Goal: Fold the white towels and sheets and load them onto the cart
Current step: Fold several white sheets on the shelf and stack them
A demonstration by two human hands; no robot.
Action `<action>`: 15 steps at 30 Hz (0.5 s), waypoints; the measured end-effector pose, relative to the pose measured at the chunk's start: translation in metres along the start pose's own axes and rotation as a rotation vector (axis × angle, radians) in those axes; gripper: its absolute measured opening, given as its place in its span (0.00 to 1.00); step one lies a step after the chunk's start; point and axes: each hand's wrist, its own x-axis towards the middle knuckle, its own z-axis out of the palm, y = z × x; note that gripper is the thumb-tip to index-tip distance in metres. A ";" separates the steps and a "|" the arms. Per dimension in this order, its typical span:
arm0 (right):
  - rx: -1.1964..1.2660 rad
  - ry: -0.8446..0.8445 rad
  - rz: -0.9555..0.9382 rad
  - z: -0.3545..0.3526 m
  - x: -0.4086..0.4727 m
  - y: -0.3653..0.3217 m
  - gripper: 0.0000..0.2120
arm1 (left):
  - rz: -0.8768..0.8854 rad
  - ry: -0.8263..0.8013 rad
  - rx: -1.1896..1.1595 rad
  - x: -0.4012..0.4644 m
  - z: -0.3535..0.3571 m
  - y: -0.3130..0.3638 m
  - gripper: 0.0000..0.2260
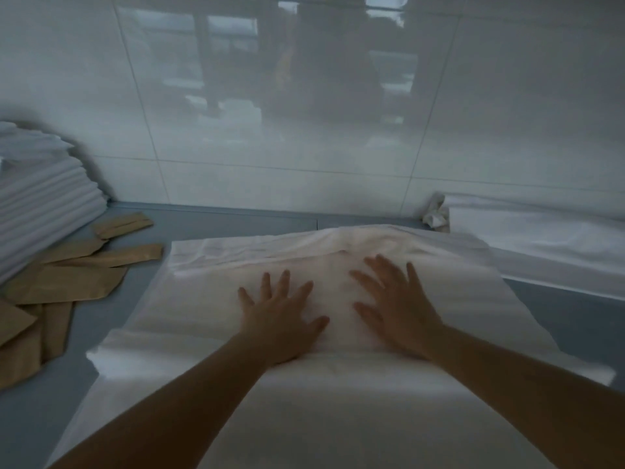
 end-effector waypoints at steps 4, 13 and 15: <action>0.125 -0.294 0.111 0.021 -0.015 -0.014 0.27 | -0.028 -0.081 0.054 -0.005 0.017 0.000 0.39; 0.115 -0.305 0.125 0.003 -0.081 -0.049 0.29 | -0.027 -0.069 0.041 -0.085 0.021 0.007 0.39; 0.121 -0.314 0.130 0.002 -0.090 -0.053 0.30 | -0.027 -0.069 0.047 -0.094 0.022 0.006 0.39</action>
